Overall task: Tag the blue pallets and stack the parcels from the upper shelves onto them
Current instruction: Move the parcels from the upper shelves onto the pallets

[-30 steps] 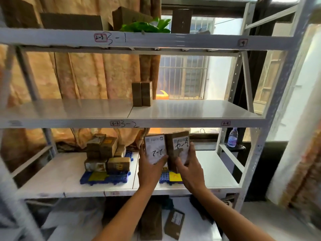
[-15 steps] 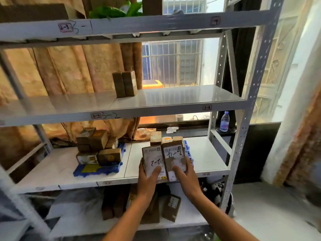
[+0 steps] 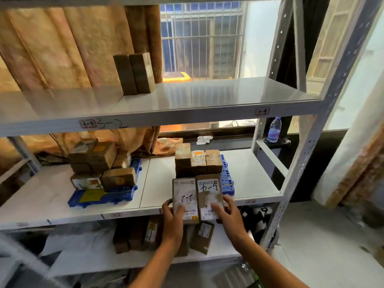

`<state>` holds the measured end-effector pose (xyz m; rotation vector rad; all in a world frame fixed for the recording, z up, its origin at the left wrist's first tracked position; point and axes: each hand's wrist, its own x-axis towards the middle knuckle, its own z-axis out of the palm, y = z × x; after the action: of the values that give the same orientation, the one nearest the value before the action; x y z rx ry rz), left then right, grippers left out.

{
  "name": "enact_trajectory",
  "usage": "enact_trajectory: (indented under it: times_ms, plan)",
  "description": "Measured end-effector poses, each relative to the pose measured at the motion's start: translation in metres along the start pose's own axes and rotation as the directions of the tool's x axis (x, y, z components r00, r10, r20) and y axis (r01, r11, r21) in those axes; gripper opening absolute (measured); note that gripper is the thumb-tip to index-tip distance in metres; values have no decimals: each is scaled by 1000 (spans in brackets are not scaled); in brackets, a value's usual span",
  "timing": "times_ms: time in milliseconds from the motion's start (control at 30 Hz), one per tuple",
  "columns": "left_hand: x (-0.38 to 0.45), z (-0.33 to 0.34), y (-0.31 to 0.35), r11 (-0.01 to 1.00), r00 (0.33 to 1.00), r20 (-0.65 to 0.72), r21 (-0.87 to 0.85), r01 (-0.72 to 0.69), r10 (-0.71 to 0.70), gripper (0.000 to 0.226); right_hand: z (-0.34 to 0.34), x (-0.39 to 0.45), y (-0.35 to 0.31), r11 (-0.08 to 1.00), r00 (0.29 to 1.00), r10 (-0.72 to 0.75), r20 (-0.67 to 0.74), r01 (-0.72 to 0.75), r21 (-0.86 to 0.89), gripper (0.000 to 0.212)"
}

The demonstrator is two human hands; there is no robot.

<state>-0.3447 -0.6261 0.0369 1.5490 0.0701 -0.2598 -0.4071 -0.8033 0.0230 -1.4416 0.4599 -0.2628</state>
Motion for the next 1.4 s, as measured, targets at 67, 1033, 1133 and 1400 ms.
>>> enact_trajectory:
  times_ms: [67,1033,1133,1400]
  plan:
    - [26,1,-9,999,999,18,-20,29,-28,49,3,23,8,999,999,49,-2,-49,18,57]
    - [190,72,8,989,990,116,-116,92,-79,62,-3,317,-46,864,913,37,-407,-234,-446,51]
    - [196,85,25,993,995,92,-106,48,-38,56,3,305,-65,837,877,-184,-444,-98,-539,50]
    - [251,124,91,962,986,-67,240,-135,155,55,47,305,-111,960,999,-33,-21,25,-279,47]
